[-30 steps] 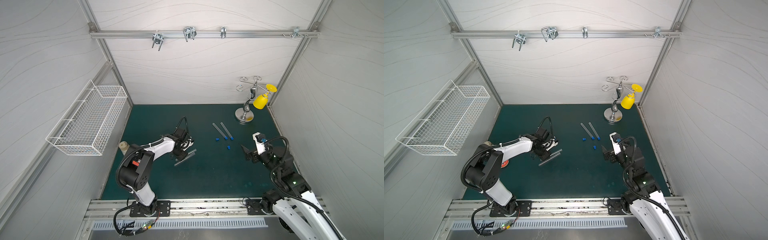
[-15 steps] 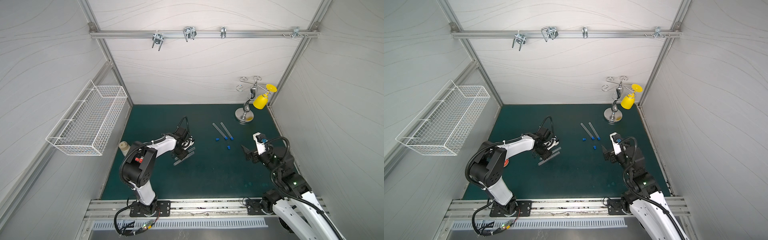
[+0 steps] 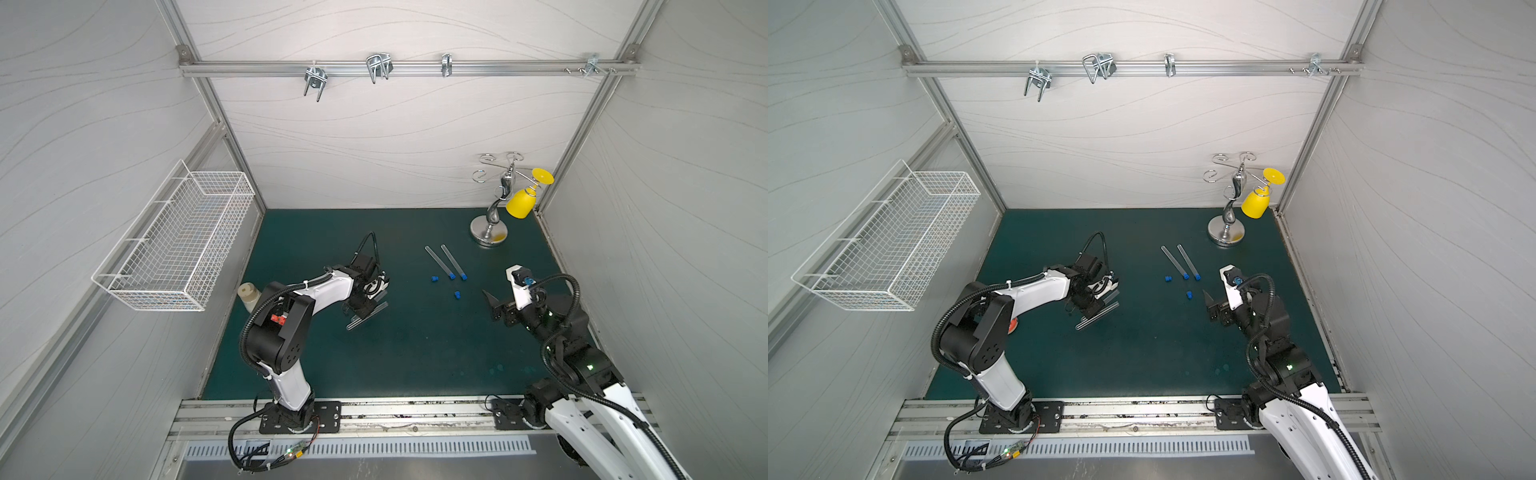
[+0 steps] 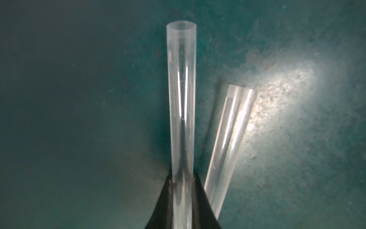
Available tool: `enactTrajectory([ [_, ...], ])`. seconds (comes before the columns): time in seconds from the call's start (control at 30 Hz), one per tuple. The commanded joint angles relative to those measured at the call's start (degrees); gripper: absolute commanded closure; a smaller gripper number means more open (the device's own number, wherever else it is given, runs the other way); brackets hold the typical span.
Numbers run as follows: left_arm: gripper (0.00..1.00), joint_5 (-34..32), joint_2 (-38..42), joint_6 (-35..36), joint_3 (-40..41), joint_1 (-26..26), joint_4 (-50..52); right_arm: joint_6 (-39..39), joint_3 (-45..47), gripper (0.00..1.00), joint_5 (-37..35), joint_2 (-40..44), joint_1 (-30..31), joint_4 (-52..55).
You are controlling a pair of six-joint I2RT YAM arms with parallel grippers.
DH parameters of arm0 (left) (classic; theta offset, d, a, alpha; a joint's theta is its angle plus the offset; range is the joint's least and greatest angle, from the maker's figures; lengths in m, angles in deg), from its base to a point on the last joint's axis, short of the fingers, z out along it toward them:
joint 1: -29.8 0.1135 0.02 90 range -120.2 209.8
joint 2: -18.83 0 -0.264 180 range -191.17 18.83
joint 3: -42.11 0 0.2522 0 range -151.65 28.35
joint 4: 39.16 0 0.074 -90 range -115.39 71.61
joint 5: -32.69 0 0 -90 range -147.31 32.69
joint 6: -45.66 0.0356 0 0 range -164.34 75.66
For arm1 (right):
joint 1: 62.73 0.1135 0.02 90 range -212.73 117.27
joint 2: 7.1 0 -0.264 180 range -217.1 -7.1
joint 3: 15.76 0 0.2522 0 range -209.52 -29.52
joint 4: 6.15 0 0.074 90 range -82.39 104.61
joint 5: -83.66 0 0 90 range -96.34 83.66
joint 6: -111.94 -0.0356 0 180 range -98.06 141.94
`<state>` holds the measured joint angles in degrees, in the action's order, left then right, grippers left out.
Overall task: Insert stoppers into test tubes
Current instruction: Pick up the test tube at the center of the board.
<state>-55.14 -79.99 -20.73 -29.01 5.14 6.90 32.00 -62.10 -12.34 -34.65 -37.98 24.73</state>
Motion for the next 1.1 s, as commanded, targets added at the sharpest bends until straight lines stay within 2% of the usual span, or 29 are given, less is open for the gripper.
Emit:
enactTrajectory([
  [0.0,0.90,-0.42,2.21,0.38,-2.73,-0.21,1.19,0.32,0.59,0.01,-0.44,0.66,0.39,-1.35],
  [0.3,0.93,2.32,12.80,0.78,-0.39,-0.21,1.41,-0.17,0.41,0.01,0.54,-0.80,0.47,-1.48],
  [0.53,0.93,12.12,25.04,1.70,4.98,0.05,1.41,-0.21,0.06,0.01,2.07,-2.57,0.73,-1.33],
  [0.73,0.95,19.02,33.38,1.67,8.10,2.30,2.51,-0.14,-1.05,0.01,4.76,-4.93,1.22,-0.74],
  [0.9,0.97,24.21,38.49,3.67,10.94,4.82,2.76,-3.97,-5.86,0.02,11.52,-10.43,2.13,2.84],
  [1.07,0.98,29.23,40.22,7.51,11.82,7.31,4.74,-7.95,-13.26,0.04,19.54,-18.19,2.70,7.79],
])
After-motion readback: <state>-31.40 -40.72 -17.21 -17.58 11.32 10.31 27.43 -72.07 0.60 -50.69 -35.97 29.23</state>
